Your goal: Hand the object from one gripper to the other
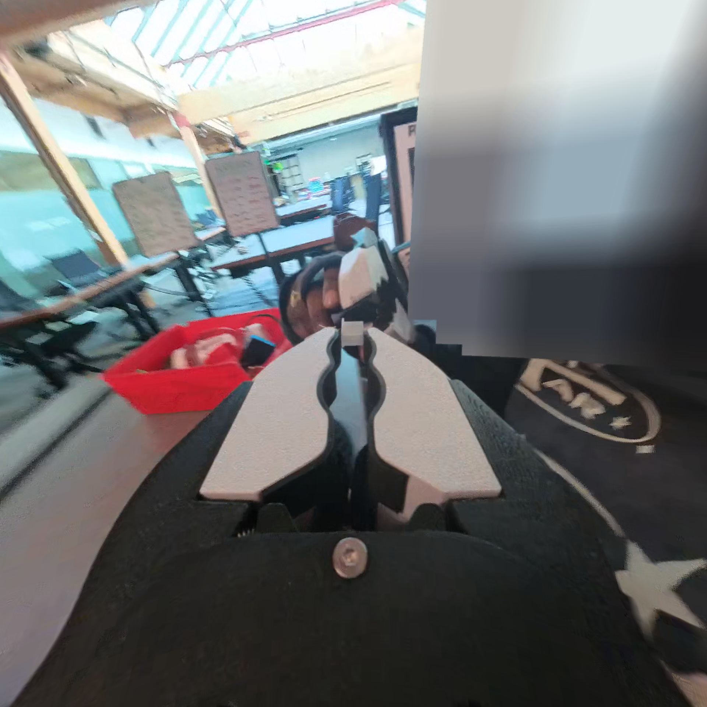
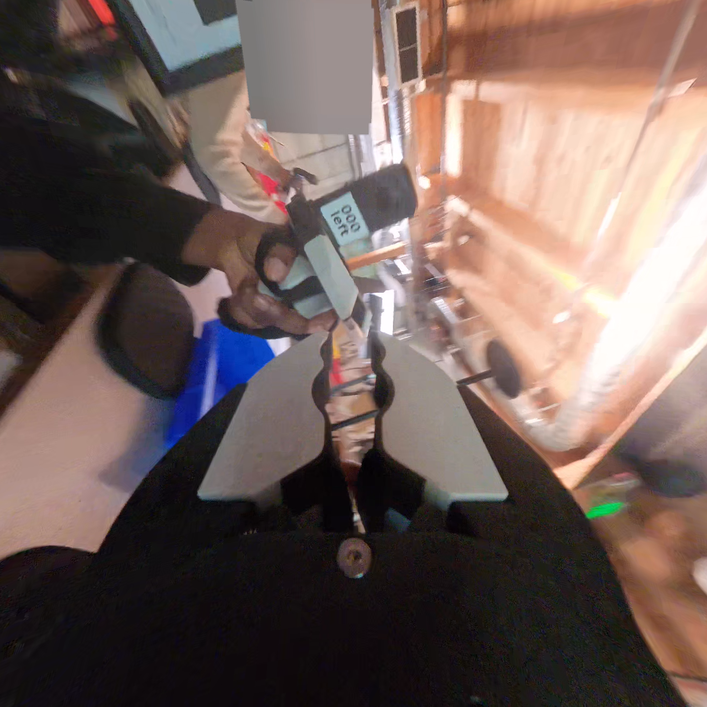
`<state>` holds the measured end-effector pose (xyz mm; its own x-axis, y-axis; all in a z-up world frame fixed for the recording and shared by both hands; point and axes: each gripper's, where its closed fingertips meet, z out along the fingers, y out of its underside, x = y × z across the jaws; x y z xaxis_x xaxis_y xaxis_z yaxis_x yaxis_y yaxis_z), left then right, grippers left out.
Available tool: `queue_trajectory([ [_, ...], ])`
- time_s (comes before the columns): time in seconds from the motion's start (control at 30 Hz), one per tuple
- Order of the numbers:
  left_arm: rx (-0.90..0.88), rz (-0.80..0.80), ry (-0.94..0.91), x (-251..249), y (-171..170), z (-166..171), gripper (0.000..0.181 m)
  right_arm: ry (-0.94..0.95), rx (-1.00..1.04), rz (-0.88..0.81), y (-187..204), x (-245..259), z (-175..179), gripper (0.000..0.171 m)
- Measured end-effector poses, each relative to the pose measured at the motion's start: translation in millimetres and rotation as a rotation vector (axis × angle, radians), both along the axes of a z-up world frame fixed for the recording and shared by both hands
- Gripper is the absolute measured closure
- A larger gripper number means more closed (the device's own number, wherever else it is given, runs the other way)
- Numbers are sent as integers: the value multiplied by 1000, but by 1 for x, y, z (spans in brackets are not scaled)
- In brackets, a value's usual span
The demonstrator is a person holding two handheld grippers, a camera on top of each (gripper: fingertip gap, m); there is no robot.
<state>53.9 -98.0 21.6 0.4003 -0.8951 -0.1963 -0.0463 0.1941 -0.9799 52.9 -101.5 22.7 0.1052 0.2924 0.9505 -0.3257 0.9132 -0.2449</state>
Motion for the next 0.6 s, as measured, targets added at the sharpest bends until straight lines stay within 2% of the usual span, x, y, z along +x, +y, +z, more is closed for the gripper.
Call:
queue_trajectory([
  [0.17, -155, -61, -19, 0, 2, -8, 171, 8, 93, -39, -3, -3, -5, 158],
  [0.3, -179, -58, 9, 2, 2, -13, 171, -19, 115, -56, -1, -7, -11, 158],
  [0.4, -162, -45, 7, 1, 3, -13, 171, -31, 107, -76, 1, -9, -12, 165],
  [0.47, -96, -38, 11, 1, 3, -11, 170, -67, 59, -69, 2, -9, -12, 166],
  [0.6, 229, 82, 85, -4, 6, -4, 162, -160, -189, -7, 7, -7, -4, 166],
])
